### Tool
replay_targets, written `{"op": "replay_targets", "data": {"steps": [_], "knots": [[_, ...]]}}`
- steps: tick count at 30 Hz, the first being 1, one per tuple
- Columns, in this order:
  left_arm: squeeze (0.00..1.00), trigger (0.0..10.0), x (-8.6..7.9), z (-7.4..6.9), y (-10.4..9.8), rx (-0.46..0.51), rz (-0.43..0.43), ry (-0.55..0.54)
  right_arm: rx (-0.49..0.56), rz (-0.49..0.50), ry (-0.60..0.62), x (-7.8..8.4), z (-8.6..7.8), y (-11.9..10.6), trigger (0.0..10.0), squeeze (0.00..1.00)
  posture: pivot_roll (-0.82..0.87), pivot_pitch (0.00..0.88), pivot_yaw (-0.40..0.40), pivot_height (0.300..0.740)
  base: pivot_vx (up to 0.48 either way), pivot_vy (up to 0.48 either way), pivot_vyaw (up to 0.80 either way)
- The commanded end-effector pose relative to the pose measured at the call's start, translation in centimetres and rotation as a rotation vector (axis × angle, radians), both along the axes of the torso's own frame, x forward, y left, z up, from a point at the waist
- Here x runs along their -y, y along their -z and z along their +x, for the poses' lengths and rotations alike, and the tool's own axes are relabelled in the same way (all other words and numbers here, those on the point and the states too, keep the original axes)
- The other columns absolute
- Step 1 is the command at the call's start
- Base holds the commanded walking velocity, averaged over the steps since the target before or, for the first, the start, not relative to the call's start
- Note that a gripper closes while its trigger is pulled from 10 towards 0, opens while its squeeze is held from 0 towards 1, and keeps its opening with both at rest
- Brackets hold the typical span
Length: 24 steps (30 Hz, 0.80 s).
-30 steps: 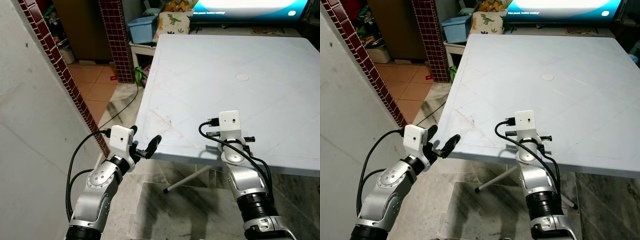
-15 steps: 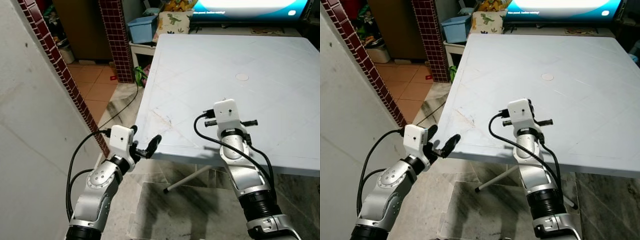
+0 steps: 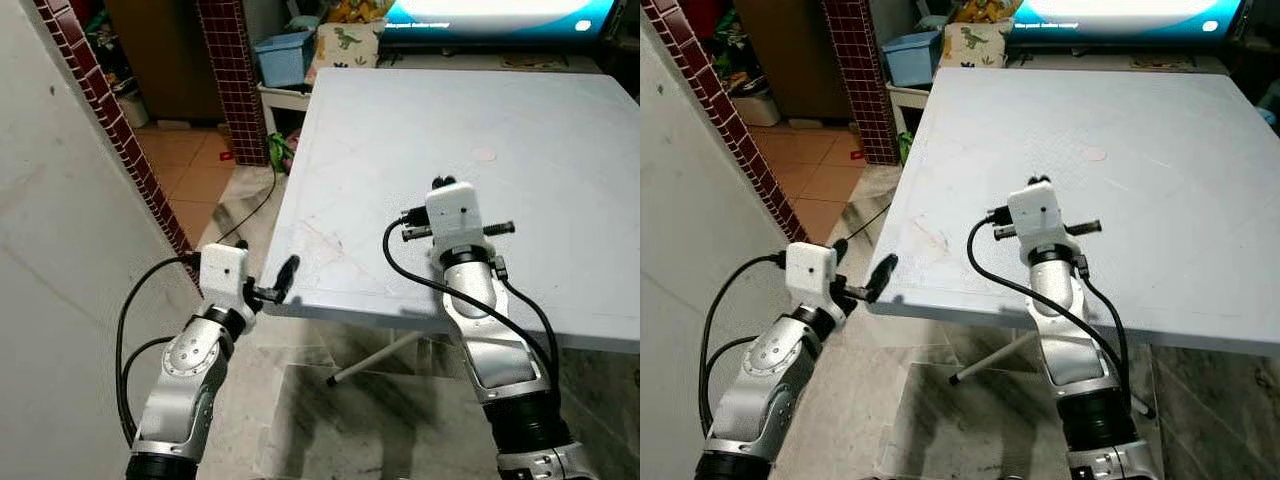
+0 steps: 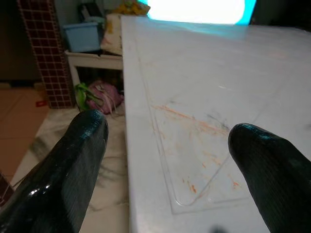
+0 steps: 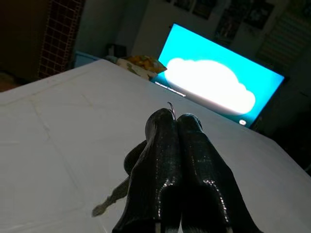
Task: Hang keys on a hook
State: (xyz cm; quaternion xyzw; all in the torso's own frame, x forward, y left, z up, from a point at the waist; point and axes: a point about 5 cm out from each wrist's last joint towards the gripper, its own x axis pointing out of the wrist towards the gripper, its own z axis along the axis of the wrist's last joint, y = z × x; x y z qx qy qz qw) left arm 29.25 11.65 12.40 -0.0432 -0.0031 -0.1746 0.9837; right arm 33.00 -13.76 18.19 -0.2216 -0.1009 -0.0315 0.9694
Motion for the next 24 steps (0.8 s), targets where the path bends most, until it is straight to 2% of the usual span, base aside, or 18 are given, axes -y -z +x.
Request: {"op": "replay_targets", "data": {"steps": [1,17,24], "knots": [[0.0,10.0,-0.11,0.12,-0.03,0.008,0.014,-0.011,0.001,-0.005,-0.029,-0.65,-0.14,-0.2,10.0,0.0,-0.04,0.047,0.06,0.74,0.0,0.0,0.8],[0.0,10.0,-0.17,0.53,-0.18,0.033,0.04,-0.097,-0.01,0.004,-0.016,-0.17,0.05,-0.43,10.0,0.0,-0.04,0.046,0.054,0.74,0.0,0.0,0.8],[0.0,10.0,-0.54,0.63,-0.23,0.043,0.064,-0.141,-0.061,0.058,-0.011,0.3,-0.11,0.43,10.0,0.0,-0.04,0.051,0.055,0.74,0.0,0.0,0.8]]}}
